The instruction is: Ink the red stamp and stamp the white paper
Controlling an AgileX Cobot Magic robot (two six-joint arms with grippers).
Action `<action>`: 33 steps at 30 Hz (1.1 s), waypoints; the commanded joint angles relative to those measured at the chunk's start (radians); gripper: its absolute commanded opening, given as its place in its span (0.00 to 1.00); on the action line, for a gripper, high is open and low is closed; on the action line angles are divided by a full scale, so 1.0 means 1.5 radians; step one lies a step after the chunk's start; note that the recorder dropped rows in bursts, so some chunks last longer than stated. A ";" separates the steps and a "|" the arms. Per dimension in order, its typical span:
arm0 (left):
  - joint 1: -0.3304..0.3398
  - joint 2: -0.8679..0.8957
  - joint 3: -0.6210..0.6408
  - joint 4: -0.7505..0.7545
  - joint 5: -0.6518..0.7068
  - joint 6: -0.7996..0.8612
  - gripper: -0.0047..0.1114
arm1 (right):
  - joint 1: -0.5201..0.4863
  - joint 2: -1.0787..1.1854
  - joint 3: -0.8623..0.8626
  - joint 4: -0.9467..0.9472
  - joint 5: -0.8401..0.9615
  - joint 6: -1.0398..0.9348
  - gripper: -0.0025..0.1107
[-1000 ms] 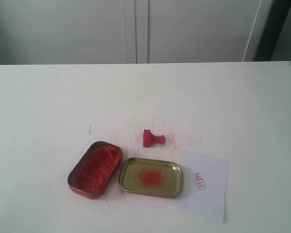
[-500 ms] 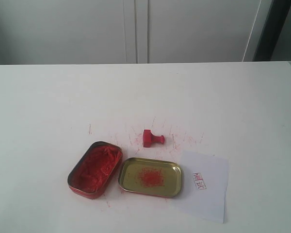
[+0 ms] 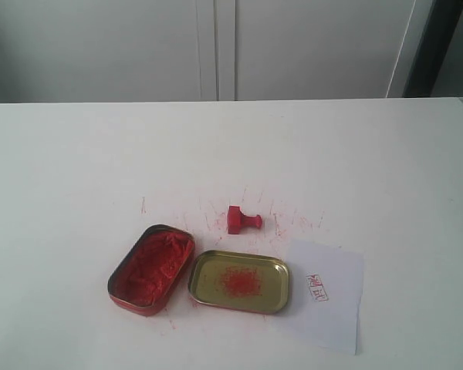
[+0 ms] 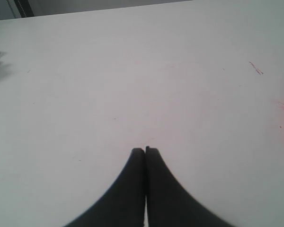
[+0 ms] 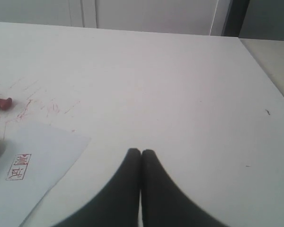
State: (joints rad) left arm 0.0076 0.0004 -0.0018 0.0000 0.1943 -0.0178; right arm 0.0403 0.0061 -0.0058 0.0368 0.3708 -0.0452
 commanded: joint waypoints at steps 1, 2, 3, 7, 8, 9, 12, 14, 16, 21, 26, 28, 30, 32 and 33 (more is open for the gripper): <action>0.000 0.000 0.001 -0.004 -0.001 -0.003 0.04 | 0.000 -0.004 0.004 -0.007 -0.014 -0.003 0.02; 0.000 0.000 0.001 -0.004 -0.001 -0.003 0.04 | 0.000 -0.004 0.004 -0.007 -0.014 -0.003 0.02; 0.000 0.000 0.001 -0.004 -0.001 -0.003 0.04 | 0.000 -0.004 0.004 -0.007 -0.014 -0.003 0.02; 0.000 0.000 0.001 -0.004 -0.001 -0.003 0.04 | 0.003 -0.004 0.004 -0.007 -0.014 -0.003 0.02; 0.000 0.000 0.001 -0.004 -0.001 -0.003 0.04 | 0.006 -0.004 0.004 -0.007 -0.014 -0.003 0.02; 0.000 0.000 0.001 -0.004 -0.001 -0.003 0.04 | 0.010 -0.004 0.004 -0.007 -0.014 -0.003 0.02; 0.000 0.000 0.001 -0.004 -0.001 -0.003 0.04 | 0.019 -0.004 0.004 -0.007 -0.014 -0.003 0.02; 0.000 0.000 0.001 -0.004 -0.001 -0.003 0.04 | 0.020 -0.004 0.004 -0.007 -0.014 -0.003 0.02; 0.000 0.000 0.001 -0.004 -0.001 -0.003 0.04 | 0.020 -0.004 0.004 -0.007 -0.014 -0.003 0.02; 0.000 0.000 0.001 -0.004 -0.001 -0.003 0.04 | 0.020 -0.004 0.004 -0.007 -0.015 -0.003 0.02; 0.000 0.000 0.001 -0.004 -0.001 -0.003 0.04 | 0.020 -0.004 0.004 -0.007 -0.015 -0.003 0.02; 0.000 0.000 0.001 -0.004 -0.001 -0.003 0.04 | 0.020 -0.004 0.004 -0.007 -0.015 -0.003 0.02; 0.000 0.000 0.001 -0.004 -0.001 -0.003 0.04 | 0.020 -0.004 0.004 -0.007 -0.015 -0.003 0.02; 0.000 0.000 0.001 -0.004 -0.001 -0.003 0.04 | 0.020 -0.004 0.004 -0.007 -0.015 -0.003 0.02; 0.000 0.000 0.001 -0.004 -0.001 -0.003 0.04 | 0.020 -0.004 0.004 -0.007 -0.015 -0.003 0.02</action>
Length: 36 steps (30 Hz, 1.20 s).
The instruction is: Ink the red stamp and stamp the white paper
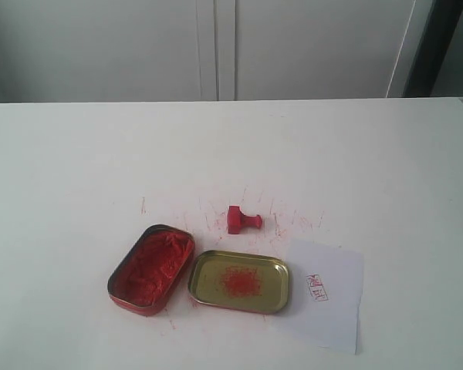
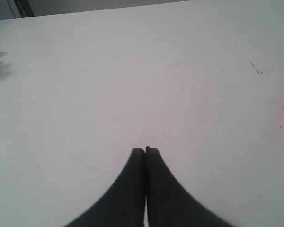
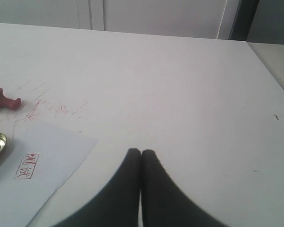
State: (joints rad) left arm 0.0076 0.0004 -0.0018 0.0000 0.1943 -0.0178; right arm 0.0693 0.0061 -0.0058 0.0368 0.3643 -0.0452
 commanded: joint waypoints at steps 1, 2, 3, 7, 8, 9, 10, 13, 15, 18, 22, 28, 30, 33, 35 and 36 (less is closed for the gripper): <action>0.000 0.000 0.001 -0.004 -0.001 -0.003 0.04 | 0.000 -0.004 0.004 -0.007 -0.011 -0.003 0.02; 0.000 0.000 0.001 -0.004 -0.001 -0.003 0.04 | 0.000 -0.004 0.004 -0.007 -0.011 -0.003 0.02; 0.000 0.000 0.001 -0.004 -0.001 -0.003 0.04 | 0.000 -0.004 0.004 -0.007 -0.011 -0.003 0.02; 0.000 0.000 0.001 -0.004 -0.001 -0.003 0.04 | 0.000 -0.004 0.004 -0.007 -0.011 -0.003 0.02; 0.000 0.000 0.001 -0.004 -0.001 -0.003 0.04 | 0.000 -0.004 0.004 -0.007 -0.011 -0.003 0.02; 0.000 0.000 0.001 -0.004 -0.001 -0.003 0.04 | 0.000 -0.004 0.004 -0.007 -0.011 -0.003 0.02; 0.000 0.000 0.001 -0.004 -0.001 -0.003 0.04 | 0.000 -0.004 0.004 -0.007 -0.011 -0.003 0.02; 0.000 0.000 0.001 -0.004 -0.001 -0.003 0.04 | 0.000 -0.004 0.004 -0.007 -0.011 0.014 0.02; 0.000 0.000 0.001 -0.004 -0.001 -0.003 0.04 | 0.000 -0.004 0.004 -0.007 -0.011 0.011 0.02; 0.000 0.000 0.001 -0.004 -0.001 -0.003 0.04 | 0.000 -0.004 0.004 -0.007 -0.011 0.014 0.02; 0.000 0.000 0.001 -0.004 -0.001 -0.003 0.04 | 0.000 -0.004 0.004 -0.007 -0.011 0.014 0.02; 0.000 0.000 0.001 -0.004 -0.001 -0.003 0.04 | 0.000 -0.004 0.004 -0.007 -0.011 0.014 0.02; 0.000 0.000 0.001 -0.004 -0.001 -0.003 0.04 | 0.000 -0.004 0.004 -0.007 -0.011 0.014 0.02; 0.000 0.000 0.001 -0.004 -0.001 -0.003 0.04 | 0.000 -0.004 0.004 -0.007 -0.011 0.014 0.02; 0.000 0.000 0.001 -0.004 -0.001 -0.003 0.04 | 0.000 -0.004 0.004 -0.007 -0.011 0.014 0.02; 0.000 0.000 0.001 -0.004 -0.001 -0.003 0.04 | 0.000 -0.004 0.004 -0.007 -0.011 0.014 0.02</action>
